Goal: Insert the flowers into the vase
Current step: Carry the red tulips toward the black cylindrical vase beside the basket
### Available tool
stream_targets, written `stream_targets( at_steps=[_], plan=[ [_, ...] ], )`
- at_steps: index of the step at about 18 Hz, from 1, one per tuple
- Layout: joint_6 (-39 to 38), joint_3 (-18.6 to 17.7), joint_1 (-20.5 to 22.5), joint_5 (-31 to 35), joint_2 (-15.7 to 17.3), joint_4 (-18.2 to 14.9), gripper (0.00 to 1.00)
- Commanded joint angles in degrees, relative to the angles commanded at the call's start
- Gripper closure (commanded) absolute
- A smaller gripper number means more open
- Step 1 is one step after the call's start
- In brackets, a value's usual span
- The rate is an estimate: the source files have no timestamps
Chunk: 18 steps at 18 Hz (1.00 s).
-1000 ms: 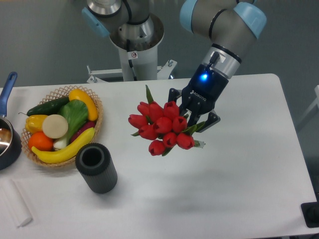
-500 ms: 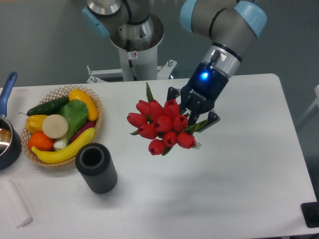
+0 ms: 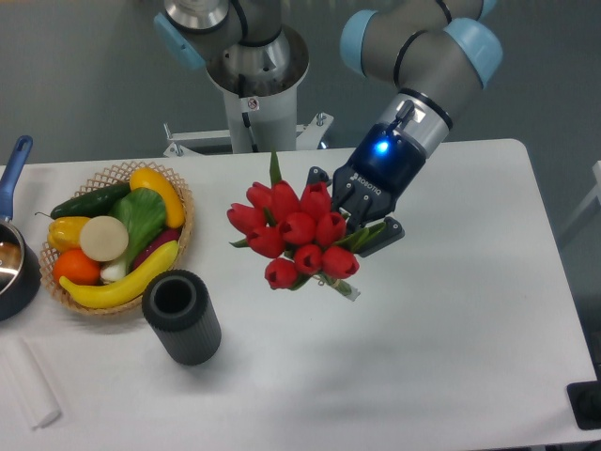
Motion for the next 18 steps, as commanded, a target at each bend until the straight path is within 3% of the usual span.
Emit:
stream_targets(
  at_steps=[4,9,18],
  plan=[
    [-4.3,0.0,-1.6,-1.2,0.2,0.1,0.62],
    [-4.6,-0.5,-3.2,-12.8,0.8,0.1,0.62],
    [-4.6,-0.6,-6.9,-16.6,0.8,0.1,0.62]
  ],
)
